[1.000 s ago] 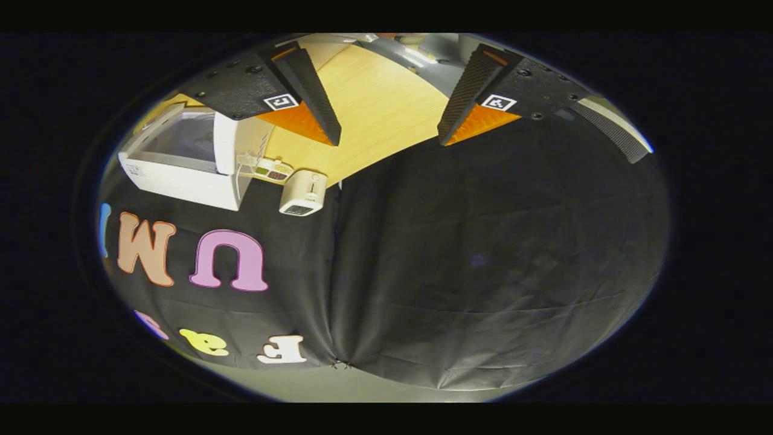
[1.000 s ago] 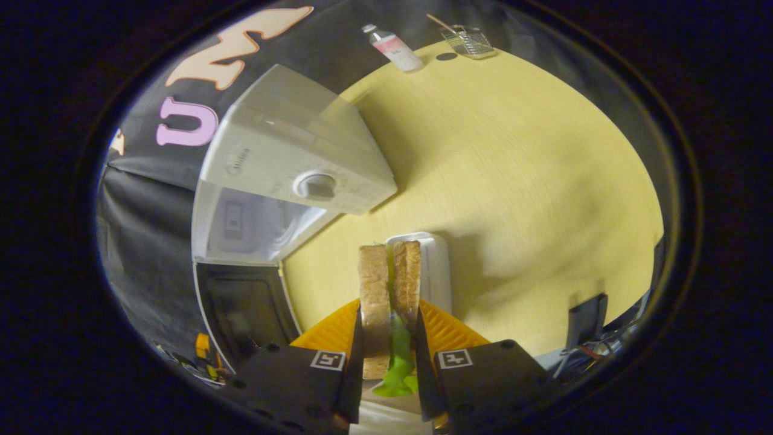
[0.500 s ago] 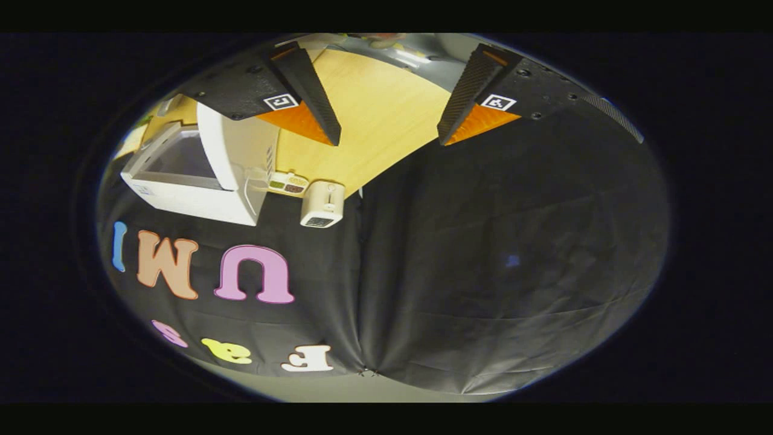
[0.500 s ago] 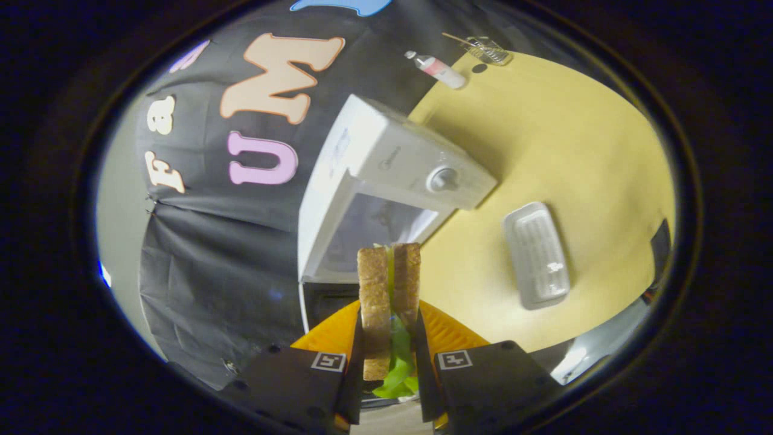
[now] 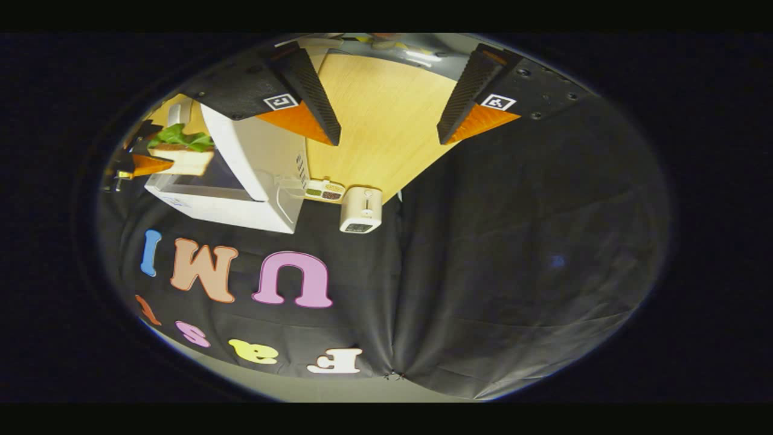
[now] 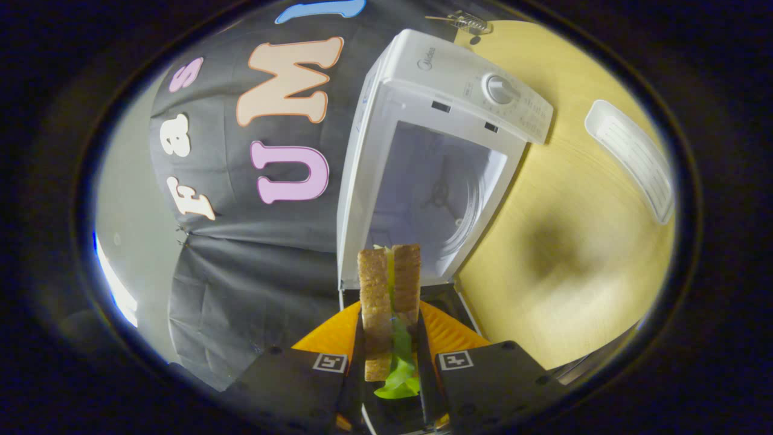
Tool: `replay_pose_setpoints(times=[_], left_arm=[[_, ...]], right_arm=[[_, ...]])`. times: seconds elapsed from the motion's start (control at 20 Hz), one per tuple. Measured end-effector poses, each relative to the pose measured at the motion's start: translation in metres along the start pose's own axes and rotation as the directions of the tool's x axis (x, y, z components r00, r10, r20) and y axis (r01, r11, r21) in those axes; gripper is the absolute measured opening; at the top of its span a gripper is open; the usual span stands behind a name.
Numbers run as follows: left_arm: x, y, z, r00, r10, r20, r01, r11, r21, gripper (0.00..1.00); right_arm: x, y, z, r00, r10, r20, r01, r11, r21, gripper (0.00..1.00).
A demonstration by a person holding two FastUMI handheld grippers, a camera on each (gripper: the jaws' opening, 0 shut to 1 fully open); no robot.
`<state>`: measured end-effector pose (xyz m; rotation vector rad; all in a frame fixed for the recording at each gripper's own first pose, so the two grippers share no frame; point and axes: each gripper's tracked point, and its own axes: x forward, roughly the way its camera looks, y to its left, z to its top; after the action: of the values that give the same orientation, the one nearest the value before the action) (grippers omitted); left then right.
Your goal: Open the microwave oven with the left hand, put the food in, and close the microwave oven.
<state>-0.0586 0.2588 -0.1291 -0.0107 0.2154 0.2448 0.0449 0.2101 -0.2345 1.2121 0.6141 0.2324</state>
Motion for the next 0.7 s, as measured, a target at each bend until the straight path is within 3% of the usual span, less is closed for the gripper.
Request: replay_pose_setpoints(times=[0.25,0.7], left_arm=[[0.011,0.000,-0.003,1.000,-0.027,-0.017,0.026,0.999,-0.021,0.94],[0.009,-0.002,-0.011,0.998,-0.058,-0.040,0.057,0.998,-0.018,0.90]], right_arm=[[0.041,-0.009,-0.001,0.996,-0.014,0.094,0.020,0.998,-0.064,0.40],[0.106,-0.019,0.044,0.964,-0.058,0.258,0.109,0.976,-0.188,0.40]])
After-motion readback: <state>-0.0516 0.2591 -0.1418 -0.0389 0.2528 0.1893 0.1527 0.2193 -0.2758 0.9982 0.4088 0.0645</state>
